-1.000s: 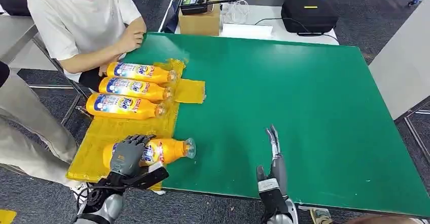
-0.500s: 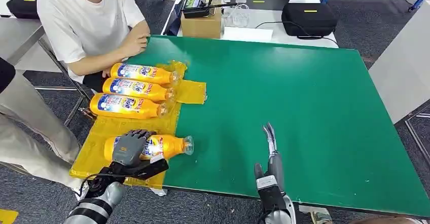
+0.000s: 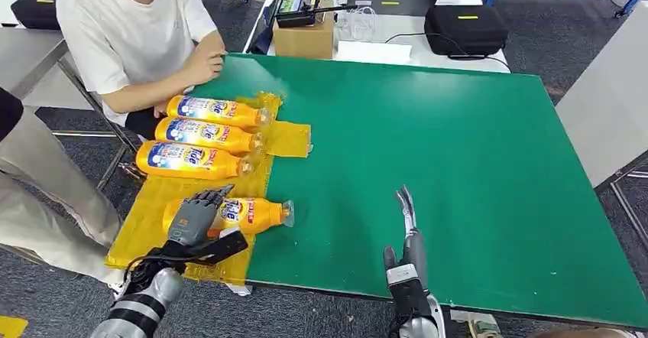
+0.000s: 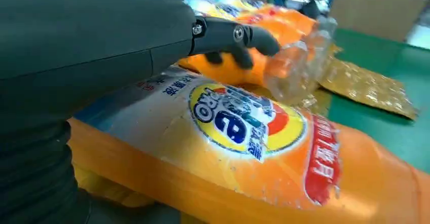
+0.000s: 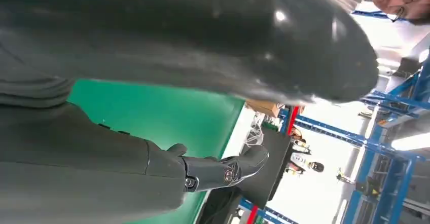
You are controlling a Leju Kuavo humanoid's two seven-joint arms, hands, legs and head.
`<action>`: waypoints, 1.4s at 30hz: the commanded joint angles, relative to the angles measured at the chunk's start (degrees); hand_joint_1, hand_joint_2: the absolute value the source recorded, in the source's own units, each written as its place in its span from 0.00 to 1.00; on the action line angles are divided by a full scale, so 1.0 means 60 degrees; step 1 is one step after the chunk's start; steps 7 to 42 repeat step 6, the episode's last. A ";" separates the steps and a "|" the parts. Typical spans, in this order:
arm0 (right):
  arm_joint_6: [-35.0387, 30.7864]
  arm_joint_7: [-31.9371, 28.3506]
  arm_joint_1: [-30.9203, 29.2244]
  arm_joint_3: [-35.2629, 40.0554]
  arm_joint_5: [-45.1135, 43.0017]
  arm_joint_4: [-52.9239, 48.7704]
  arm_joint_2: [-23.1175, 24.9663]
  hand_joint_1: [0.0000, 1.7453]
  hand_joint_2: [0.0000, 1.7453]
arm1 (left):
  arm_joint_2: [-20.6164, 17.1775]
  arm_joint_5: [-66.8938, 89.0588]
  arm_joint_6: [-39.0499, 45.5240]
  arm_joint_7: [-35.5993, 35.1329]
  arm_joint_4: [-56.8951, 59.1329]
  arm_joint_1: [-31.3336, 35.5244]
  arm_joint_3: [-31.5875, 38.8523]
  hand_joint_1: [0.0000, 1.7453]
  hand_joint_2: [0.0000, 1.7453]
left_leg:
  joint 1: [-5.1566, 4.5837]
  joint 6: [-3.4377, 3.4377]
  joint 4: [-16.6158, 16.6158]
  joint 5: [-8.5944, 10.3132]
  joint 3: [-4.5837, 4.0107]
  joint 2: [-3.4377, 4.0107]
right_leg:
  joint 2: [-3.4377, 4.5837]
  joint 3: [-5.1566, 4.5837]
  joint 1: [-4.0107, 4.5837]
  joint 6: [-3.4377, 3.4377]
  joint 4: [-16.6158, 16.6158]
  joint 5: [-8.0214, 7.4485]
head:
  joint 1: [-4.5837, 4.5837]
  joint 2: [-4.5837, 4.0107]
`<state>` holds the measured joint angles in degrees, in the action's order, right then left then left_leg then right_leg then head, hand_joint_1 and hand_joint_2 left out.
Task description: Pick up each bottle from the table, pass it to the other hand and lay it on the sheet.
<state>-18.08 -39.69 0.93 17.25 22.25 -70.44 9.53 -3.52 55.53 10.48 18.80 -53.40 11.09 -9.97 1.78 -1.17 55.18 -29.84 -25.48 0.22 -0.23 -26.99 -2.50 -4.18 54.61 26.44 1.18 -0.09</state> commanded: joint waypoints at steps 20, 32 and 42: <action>-0.0151 -0.0051 -0.0396 -0.0021 -0.0232 0.0748 -0.0153 0.00 0.00 | 0.0398 -0.2632 -0.1023 0.0933 -0.1751 -0.1162 0.0233 0.00 1.00 | 0.0003 0.0029 -0.0012 0.0015 -0.0056 0.0005 | 0.0007 -0.0067 0.0013 0.0048 -0.0019 -0.0027 | -0.0004 0.0000; -0.0151 -0.0051 -0.0396 -0.0021 -0.0232 0.0748 -0.0153 0.00 0.00 | 0.0398 -0.2632 -0.1023 0.0933 -0.1751 -0.1162 0.0233 0.00 1.00 | 0.0003 0.0029 -0.0012 0.0015 -0.0056 0.0005 | 0.0007 -0.0067 0.0013 0.0048 -0.0019 -0.0027 | -0.0004 0.0000; -0.0151 -0.0051 -0.0396 -0.0021 -0.0232 0.0748 -0.0153 0.00 0.00 | 0.0398 -0.2632 -0.1023 0.0933 -0.1751 -0.1162 0.0233 0.00 1.00 | 0.0003 0.0029 -0.0012 0.0015 -0.0056 0.0005 | 0.0007 -0.0067 0.0013 0.0048 -0.0019 -0.0027 | -0.0004 0.0000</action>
